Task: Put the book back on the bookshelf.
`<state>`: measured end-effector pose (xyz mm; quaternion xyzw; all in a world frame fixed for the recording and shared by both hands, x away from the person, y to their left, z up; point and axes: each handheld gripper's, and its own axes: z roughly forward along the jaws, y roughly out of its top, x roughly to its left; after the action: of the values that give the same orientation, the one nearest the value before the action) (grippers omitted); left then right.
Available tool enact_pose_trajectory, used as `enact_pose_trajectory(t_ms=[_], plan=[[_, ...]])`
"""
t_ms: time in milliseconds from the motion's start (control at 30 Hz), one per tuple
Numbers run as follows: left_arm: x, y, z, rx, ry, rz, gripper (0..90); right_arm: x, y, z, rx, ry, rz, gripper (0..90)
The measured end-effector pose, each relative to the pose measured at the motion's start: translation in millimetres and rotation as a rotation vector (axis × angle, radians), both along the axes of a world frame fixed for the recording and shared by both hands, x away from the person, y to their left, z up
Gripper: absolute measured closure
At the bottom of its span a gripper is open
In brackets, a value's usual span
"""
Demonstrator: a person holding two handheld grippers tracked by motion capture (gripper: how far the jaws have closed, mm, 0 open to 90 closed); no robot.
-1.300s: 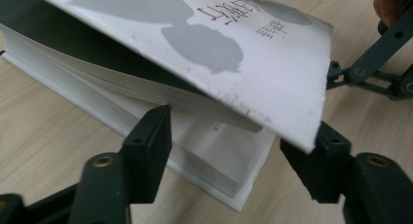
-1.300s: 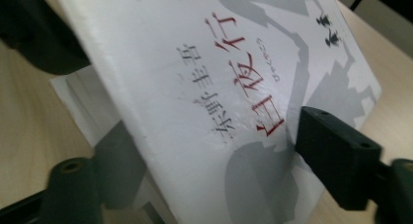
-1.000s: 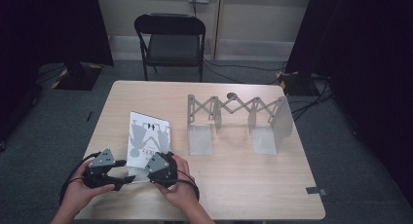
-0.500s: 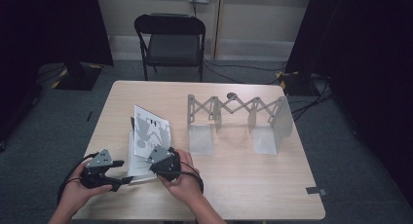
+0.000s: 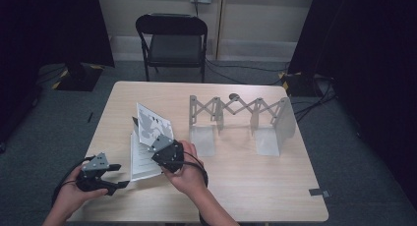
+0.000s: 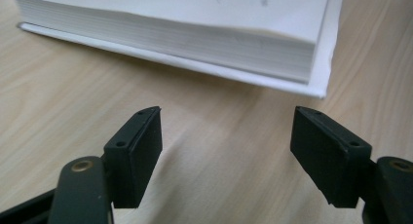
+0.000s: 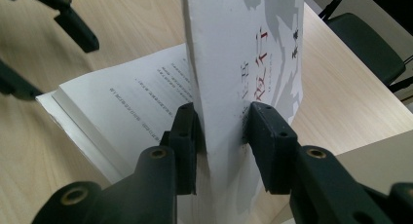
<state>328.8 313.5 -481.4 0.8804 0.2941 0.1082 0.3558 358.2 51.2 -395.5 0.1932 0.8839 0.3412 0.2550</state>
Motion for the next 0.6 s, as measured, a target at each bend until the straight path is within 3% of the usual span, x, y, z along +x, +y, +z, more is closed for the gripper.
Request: enact_pose_trajectory(t_ms=[67,133,167,333,367,500,600], plan=[[-1.1,-10.4,-8.2,0.023,0.015,-0.032,27.3,1.4,0.5,2.8,0.000,0.004,-0.006,65.1],[-0.8,-12.9,-9.6,0.010,0.010,-0.031,25.5,2.4,1.0,5.2,0.000,0.012,-0.010,65.1],[2.9,-17.1,-10.2,0.008,-0.012,-0.005,26.2,3.1,0.9,6.2,0.001,0.016,-0.011,65.1],[6.3,-23.3,-11.7,-0.002,-0.046,0.013,27.1,1.5,2.9,6.0,-0.006,0.017,-0.009,65.0],[6.5,-27.3,-10.6,-0.044,-0.054,0.020,28.0,0.8,3.8,6.1,-0.008,0.019,-0.009,64.9],[6.0,-29.1,-4.1,-0.077,-0.042,0.060,30.4,1.4,3.1,7.4,-0.011,0.021,-0.006,64.8],[5.7,-29.0,-1.6,-0.077,-0.033,0.068,31.6,1.6,2.7,9.0,-0.010,0.026,-0.004,64.8]])
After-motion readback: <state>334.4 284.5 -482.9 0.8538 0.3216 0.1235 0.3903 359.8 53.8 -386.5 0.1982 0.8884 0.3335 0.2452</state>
